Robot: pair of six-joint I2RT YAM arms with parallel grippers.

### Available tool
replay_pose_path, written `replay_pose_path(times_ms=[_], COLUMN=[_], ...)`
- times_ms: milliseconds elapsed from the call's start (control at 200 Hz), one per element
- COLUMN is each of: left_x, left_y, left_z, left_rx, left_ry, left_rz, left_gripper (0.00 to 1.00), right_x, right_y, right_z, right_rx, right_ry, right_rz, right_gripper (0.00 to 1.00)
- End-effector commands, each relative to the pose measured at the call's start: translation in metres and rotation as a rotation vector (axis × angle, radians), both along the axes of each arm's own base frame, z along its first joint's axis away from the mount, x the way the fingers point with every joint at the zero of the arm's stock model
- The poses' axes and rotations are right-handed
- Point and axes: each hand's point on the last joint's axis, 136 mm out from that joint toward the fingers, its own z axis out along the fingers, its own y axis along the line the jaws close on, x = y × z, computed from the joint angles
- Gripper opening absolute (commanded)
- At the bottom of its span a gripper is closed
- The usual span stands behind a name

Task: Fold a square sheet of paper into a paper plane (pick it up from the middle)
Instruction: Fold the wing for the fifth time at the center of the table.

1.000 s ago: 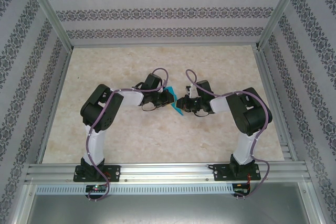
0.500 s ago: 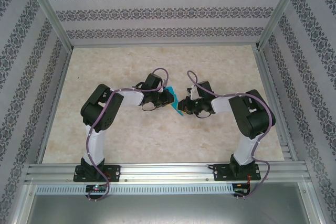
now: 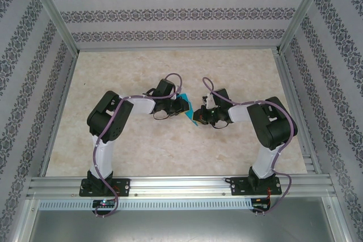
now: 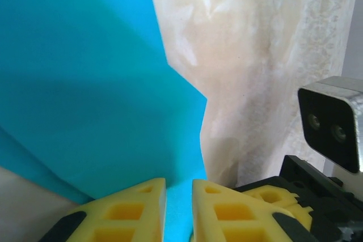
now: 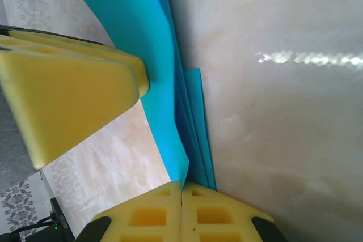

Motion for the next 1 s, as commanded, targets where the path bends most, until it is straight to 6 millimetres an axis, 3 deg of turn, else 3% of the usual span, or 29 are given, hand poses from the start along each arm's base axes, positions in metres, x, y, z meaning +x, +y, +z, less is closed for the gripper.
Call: replay_pose_path(times_ms=[0,170,445,744,999], left_x=[-0.002,-0.015,-0.018,-0.021,-0.024], left_y=[-0.011,-0.015,-0.013,0.005,0.01], left_z=[0.034,0.025,-0.001,-0.033,-0.042], left_rx=[-0.067,-0.051,0.023,0.165,0.2], left_ry=[-0.082,-0.061,-0.006,0.077,0.11], left_rz=[-0.043,-0.077,-0.066,-0.017,-0.007], left_gripper=[0.21,0.21,0.2,0.18,0.18], right_x=[-0.02,-0.019,-0.018,-0.015,-0.027], right_y=[-0.013,-0.015,-0.015,-0.01,-0.02], right_z=[-0.037,-0.039,-0.039,-0.017,-0.011], right_rx=[-0.103,-0.119,-0.127,-0.087,-0.109], right_ry=[0.101,0.103,0.102,0.054,0.061], right_rz=[-0.004,-0.003,0.006,0.016,0.019], right_gripper=[0.04,0.04,0.06,0.13,0.14])
